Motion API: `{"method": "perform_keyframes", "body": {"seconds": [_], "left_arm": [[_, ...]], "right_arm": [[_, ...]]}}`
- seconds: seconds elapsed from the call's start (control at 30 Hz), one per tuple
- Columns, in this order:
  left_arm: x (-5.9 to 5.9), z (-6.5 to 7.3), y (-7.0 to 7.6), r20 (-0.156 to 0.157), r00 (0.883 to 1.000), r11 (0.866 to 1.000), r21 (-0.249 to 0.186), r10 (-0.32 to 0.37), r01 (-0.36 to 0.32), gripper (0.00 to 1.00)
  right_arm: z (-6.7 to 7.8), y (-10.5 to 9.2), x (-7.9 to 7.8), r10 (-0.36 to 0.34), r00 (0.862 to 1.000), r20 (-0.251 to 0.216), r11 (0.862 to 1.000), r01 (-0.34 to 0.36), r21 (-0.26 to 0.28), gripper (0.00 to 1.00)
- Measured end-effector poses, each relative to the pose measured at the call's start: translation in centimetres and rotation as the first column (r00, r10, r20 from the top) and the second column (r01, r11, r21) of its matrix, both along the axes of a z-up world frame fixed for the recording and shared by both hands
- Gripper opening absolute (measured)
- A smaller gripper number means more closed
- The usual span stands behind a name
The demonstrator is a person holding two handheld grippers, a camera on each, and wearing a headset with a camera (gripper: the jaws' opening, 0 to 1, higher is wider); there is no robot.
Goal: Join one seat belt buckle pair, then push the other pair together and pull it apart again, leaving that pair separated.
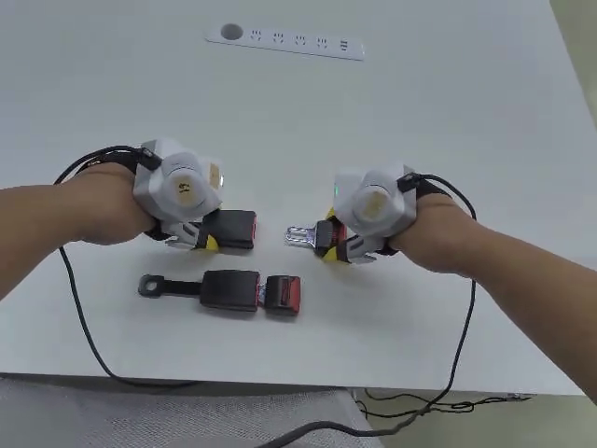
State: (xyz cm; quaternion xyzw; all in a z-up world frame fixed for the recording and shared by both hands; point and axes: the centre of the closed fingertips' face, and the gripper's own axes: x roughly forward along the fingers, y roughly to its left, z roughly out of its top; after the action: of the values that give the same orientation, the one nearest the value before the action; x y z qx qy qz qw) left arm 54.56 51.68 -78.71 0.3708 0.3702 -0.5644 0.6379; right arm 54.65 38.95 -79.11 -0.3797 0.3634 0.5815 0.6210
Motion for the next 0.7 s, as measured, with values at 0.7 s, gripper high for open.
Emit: {"method": "perform_keyframes", "body": {"seconds": [0.7], "left_arm": [[0.3,-0.2,0.1,0.002,1.000,1.000,-0.004,0.008,-0.008,0.33]], "right_arm": [[0.2,4.6,-0.2,0.021,1.000,0.022,1.000,-0.021,0.009,0.32]]}}
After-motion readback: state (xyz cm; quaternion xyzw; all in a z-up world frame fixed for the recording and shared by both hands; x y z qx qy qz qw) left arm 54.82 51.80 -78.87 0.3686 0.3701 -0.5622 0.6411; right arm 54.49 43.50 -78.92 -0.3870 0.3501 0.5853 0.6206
